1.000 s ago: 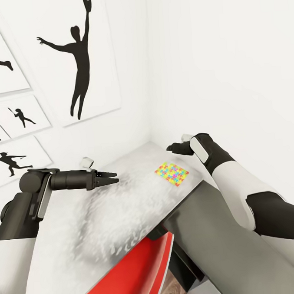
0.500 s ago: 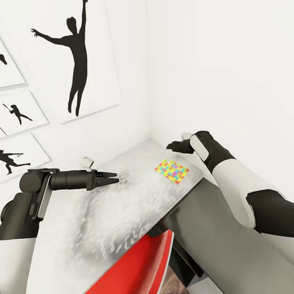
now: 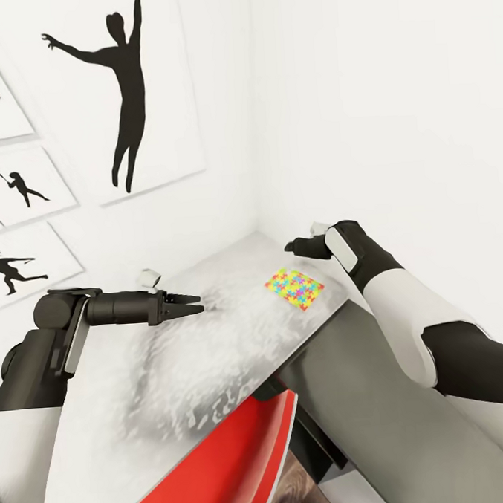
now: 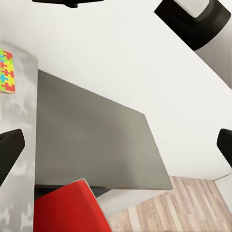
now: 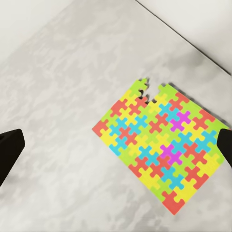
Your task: Put all the toys in the child's room - the three board games (two on the bed and one on the table), the two jigsaw puzzles on the table, and the tennis ball on the table - inside the toy box on the table in the child's room.
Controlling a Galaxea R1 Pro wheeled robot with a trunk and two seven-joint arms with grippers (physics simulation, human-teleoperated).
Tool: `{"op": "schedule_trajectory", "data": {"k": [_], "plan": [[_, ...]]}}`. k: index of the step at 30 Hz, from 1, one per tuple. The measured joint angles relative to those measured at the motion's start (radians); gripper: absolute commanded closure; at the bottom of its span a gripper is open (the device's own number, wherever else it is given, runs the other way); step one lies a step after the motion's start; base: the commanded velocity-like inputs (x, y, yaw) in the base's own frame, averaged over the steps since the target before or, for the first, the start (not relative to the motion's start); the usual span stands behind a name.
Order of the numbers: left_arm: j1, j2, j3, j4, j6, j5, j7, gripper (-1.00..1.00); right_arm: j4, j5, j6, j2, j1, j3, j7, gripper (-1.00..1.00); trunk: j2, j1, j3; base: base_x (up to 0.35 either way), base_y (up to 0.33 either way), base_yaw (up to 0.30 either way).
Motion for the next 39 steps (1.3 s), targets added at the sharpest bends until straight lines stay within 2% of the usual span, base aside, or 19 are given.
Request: {"op": "schedule_trajectory", "data": {"k": [39], "plan": [[0.0, 0.005, 0.0, 0.0, 0.0, 0.0, 0.0, -1.0, -0.006, 0.003, -0.02, 0.014, -0.001, -0.002, -0.034, -1.0, 0.0, 0.0, -0.064, 0.0, 0.0, 0.0]]}}
